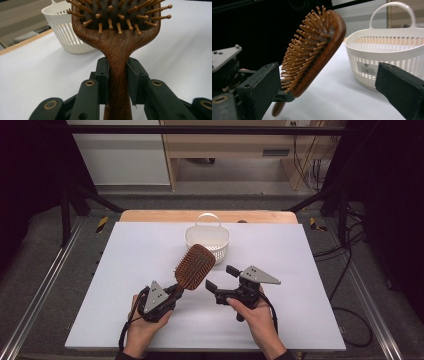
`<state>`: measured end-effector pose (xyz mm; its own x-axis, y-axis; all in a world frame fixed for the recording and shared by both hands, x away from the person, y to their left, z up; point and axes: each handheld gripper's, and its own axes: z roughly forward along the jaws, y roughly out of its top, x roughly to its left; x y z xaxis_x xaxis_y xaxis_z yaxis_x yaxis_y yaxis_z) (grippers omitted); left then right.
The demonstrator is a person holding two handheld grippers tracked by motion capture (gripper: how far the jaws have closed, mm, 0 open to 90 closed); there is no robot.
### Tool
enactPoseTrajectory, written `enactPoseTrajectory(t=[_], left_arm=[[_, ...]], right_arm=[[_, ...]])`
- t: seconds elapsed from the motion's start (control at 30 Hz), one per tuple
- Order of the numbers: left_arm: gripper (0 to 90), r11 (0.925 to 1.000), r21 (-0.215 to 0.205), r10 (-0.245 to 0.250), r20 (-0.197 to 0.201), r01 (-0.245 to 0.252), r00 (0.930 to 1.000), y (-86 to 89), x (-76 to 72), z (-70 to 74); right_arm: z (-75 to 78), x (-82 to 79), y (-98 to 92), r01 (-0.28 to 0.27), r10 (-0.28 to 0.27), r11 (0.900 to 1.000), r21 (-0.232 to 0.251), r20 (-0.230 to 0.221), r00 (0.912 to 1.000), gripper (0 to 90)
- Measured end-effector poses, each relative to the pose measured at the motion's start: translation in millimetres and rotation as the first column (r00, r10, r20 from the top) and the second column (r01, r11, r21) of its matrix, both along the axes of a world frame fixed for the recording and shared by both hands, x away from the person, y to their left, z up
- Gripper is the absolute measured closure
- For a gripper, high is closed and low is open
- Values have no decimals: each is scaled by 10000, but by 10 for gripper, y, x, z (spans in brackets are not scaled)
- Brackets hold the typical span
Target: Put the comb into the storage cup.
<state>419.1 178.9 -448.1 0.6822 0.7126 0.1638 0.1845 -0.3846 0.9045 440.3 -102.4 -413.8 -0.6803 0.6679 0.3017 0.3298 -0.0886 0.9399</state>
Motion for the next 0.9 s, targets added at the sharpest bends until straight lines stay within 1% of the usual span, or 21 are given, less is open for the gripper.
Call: enactPoseTrajectory(t=[0.07,0.1,0.23,0.37,0.4,0.43,0.5,0.6,0.67,0.7,0.73,0.9], left_arm=[[724,10000,-9,46,53,-46,10000,7,-3,6],[724,10000,-8,86,62,-86,9999,10,-2,6],[724,9998,-71,212,166,-211,9996,14,-9,6],[724,9998,-127,124,274,-121,9995,-4,-29,13],[724,9998,-160,117,302,-113,9995,-11,-38,13],[724,9998,-183,62,339,-56,9994,-18,-46,15],[724,9999,-117,-25,410,30,9992,-38,-60,22],[724,9998,-168,-112,451,120,9989,-59,-76,28],[724,9996,-199,-172,525,183,9985,-67,-89,33],[724,9996,-202,-202,554,214,9983,-70,-95,34],[724,9995,-212,-224,560,237,9982,-73,-98,35],[724,9992,-244,-306,576,320,9979,-84,-110,34]], right_arm=[[-1,15,25,-124,132,9994,328,-238,9996,61],[1,24,38,-140,152,9989,438,-270,9995,61],[16,70,87,-221,245,9981,579,-412,9989,69],[57,100,140,-406,445,9959,813,-468,9979,82],[70,106,152,-440,485,9953,867,-498,9976,95],[84,114,164,-486,535,9944,941,-507,9973,126],[120,130,187,-604,666,9918,1125,-526,9964,142],[170,158,227,-675,731,9914,1125,-466,9962,163],[193,179,239,-740,820,9883,1331,-555,9951,171],[212,207,248,-815,917,9860,1456,-644,9937,196],[212,207,248,-815,917,9860,1456,-644,9937,196],[259,255,250,-834,984,9809,1756,-783,9921,238]])
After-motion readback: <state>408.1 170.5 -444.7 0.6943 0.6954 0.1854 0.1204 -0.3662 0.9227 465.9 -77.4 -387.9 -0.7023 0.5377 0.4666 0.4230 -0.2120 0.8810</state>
